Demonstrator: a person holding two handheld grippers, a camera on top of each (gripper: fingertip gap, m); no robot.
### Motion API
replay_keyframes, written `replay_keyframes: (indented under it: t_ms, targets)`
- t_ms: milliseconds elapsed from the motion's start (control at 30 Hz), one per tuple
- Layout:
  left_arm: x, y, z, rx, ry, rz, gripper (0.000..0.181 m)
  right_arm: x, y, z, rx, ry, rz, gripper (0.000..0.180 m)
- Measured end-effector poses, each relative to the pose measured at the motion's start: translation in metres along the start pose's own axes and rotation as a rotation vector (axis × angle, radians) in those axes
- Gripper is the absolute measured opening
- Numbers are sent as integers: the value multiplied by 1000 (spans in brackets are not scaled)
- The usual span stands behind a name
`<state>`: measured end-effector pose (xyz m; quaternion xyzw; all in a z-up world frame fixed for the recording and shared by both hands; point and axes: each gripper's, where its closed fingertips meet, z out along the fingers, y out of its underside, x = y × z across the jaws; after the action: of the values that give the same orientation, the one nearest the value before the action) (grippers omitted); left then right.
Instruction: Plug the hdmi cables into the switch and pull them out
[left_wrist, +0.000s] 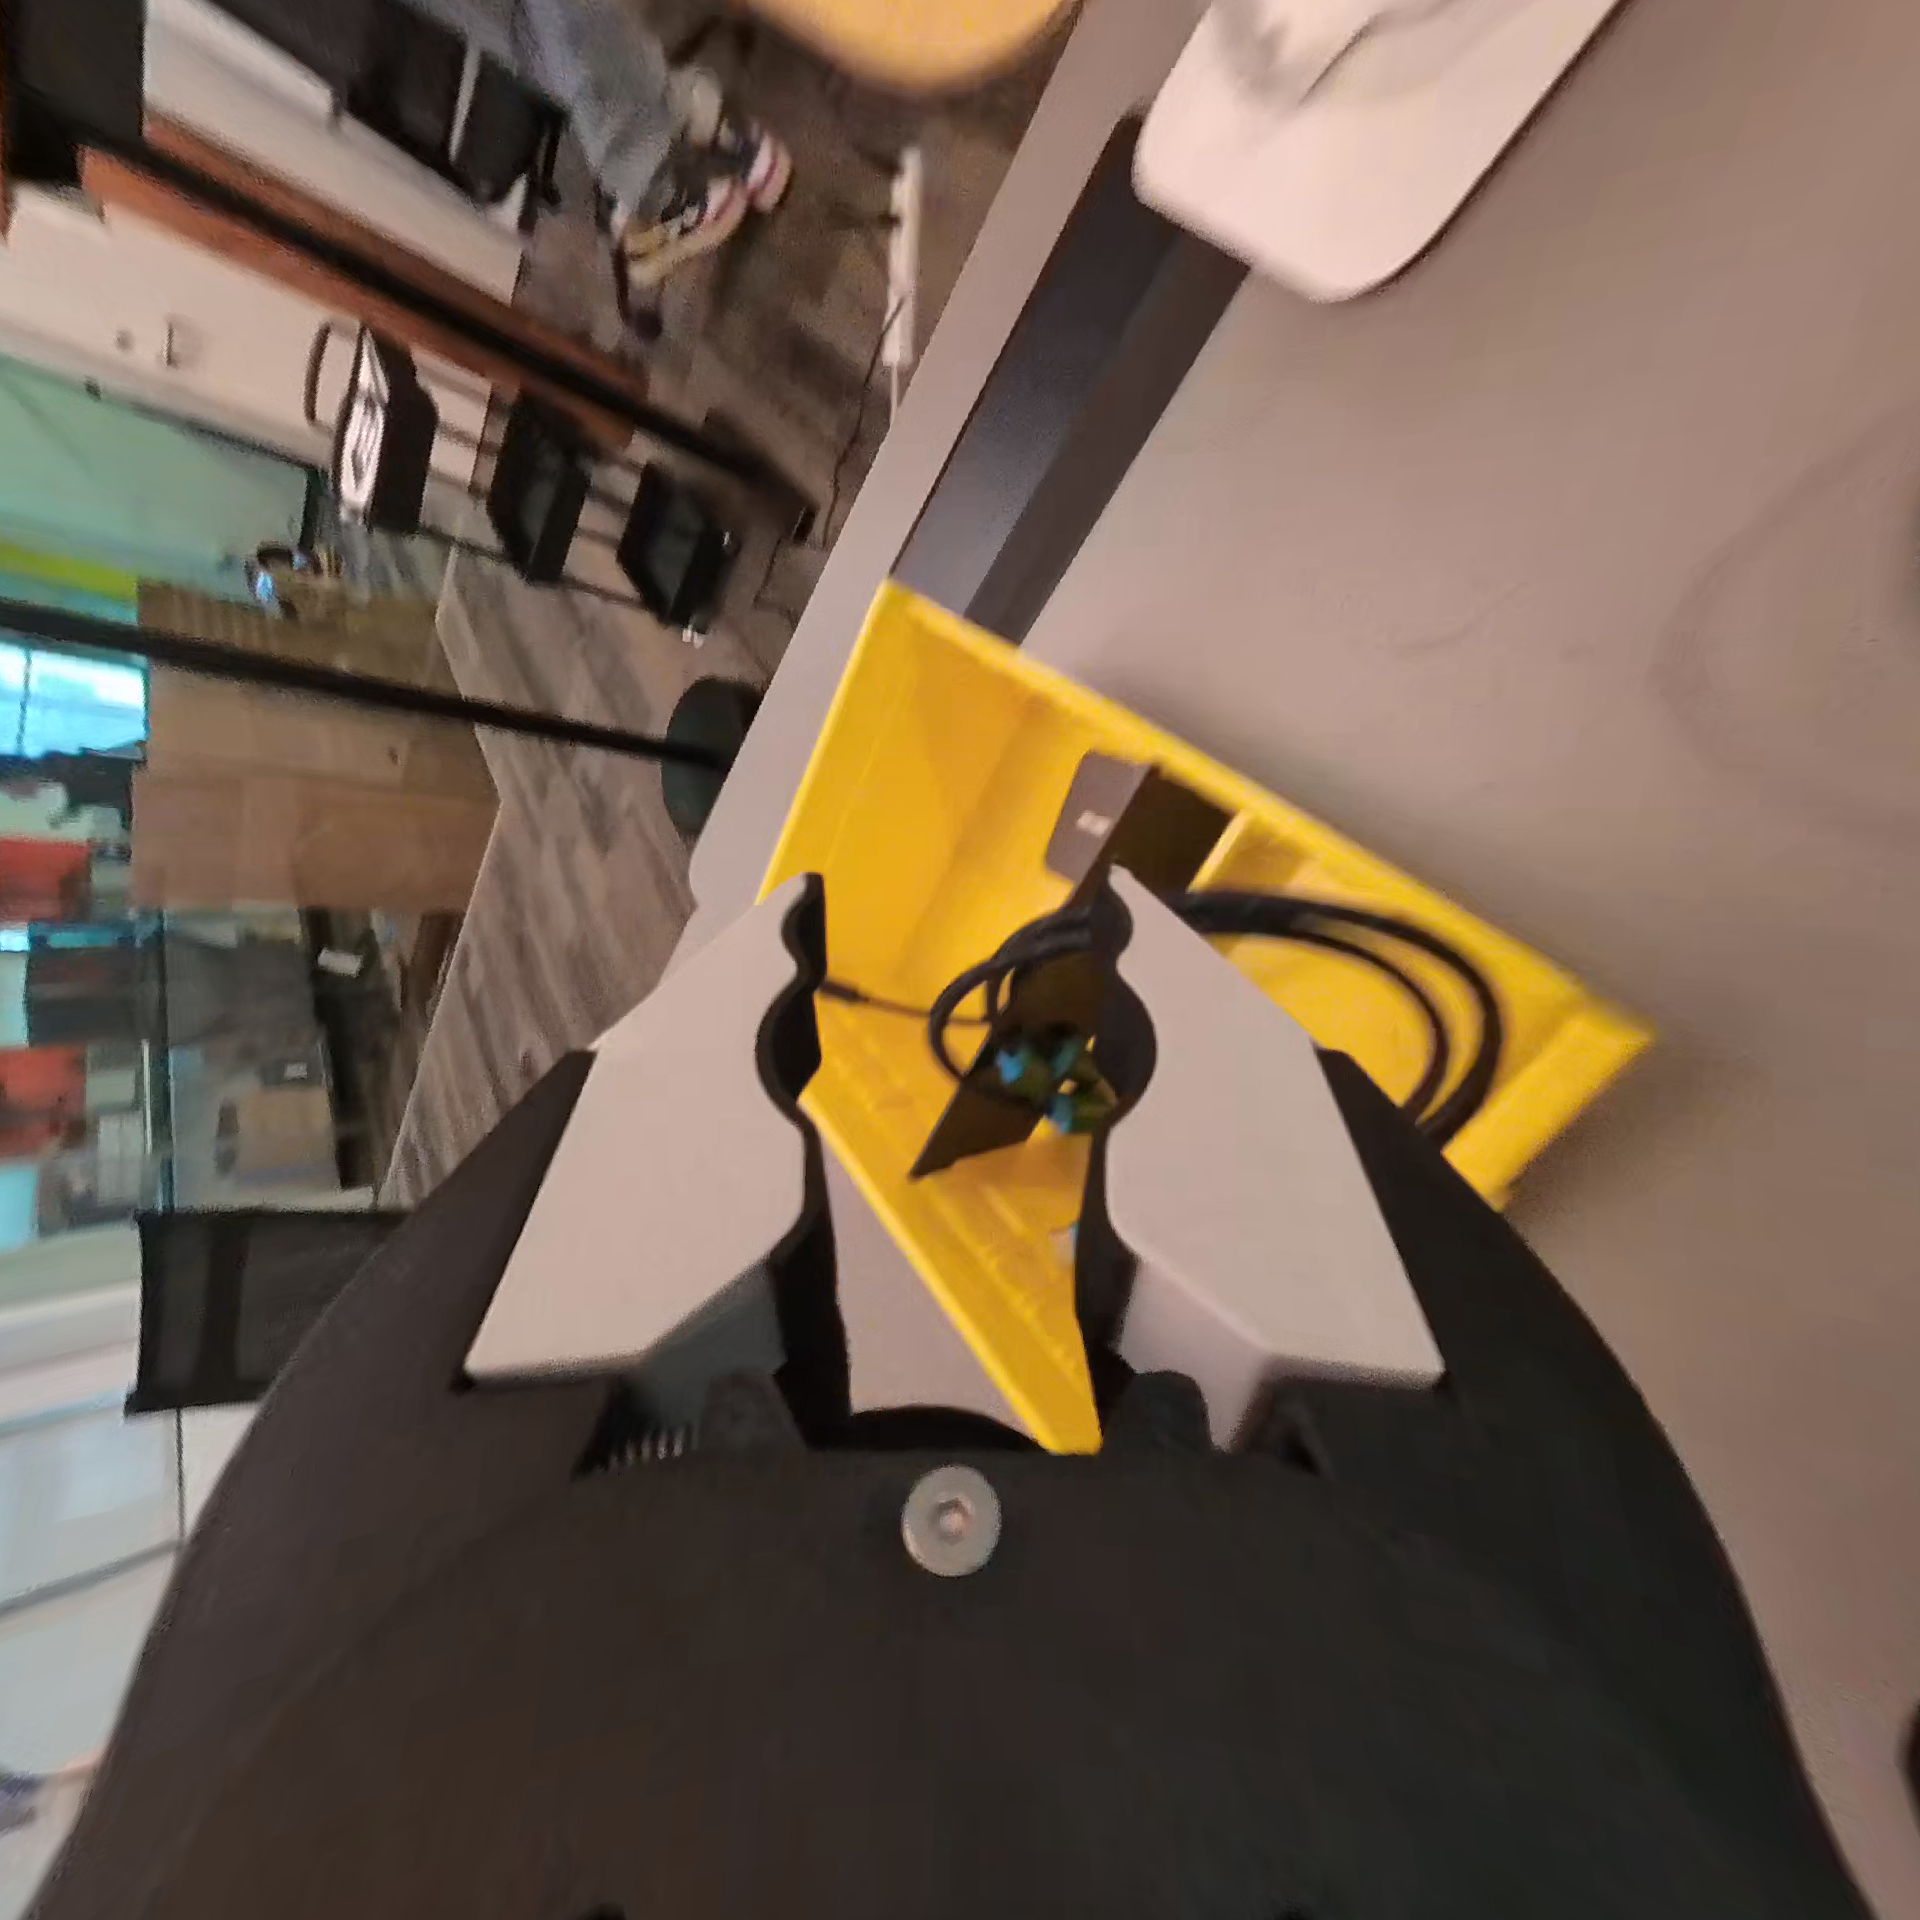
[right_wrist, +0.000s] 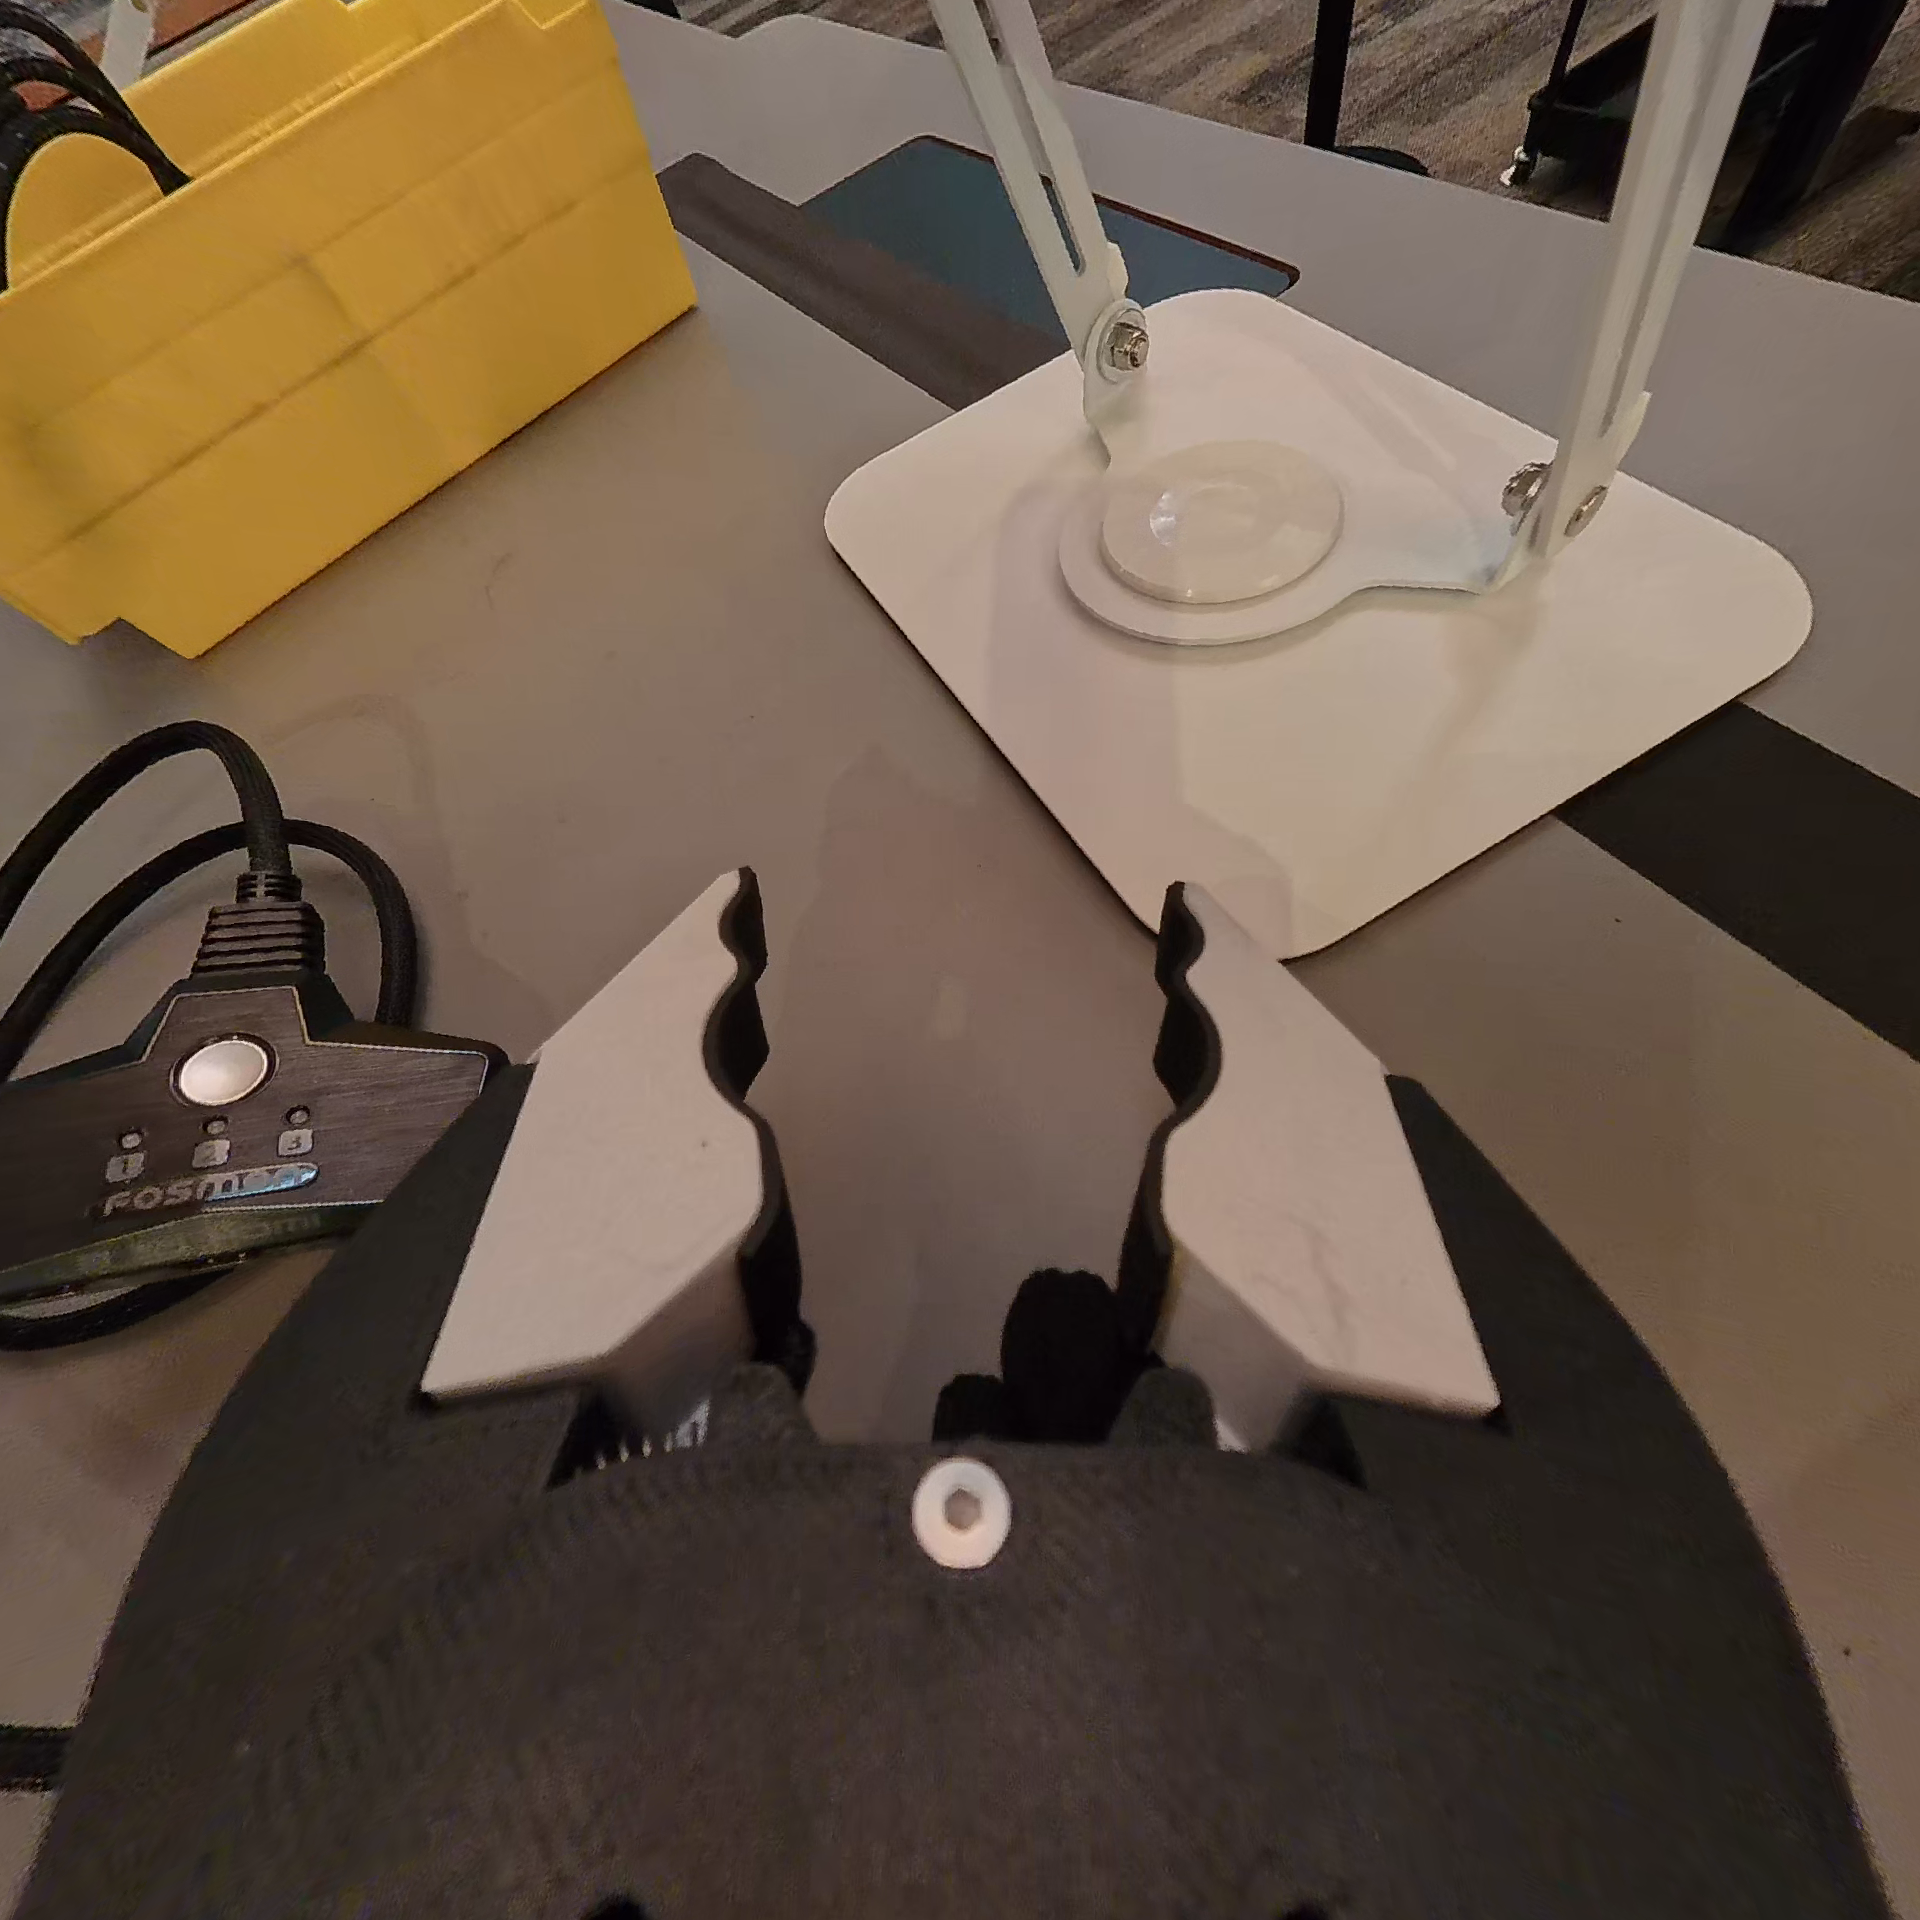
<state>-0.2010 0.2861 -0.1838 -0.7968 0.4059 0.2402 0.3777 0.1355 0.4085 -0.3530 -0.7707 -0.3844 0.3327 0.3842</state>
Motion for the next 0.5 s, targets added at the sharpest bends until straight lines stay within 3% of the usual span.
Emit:
replay_keyframes:
  t_ms: [200, 500]
  targets:
    - [-16, 85, 44, -170, 95, -20, 45, 0, 0, 0, -2, 1, -3, 75]
    - [-3, 107, 84, -218, 171, -6, 26, 0, 2, 1, -12, -3, 2, 75]
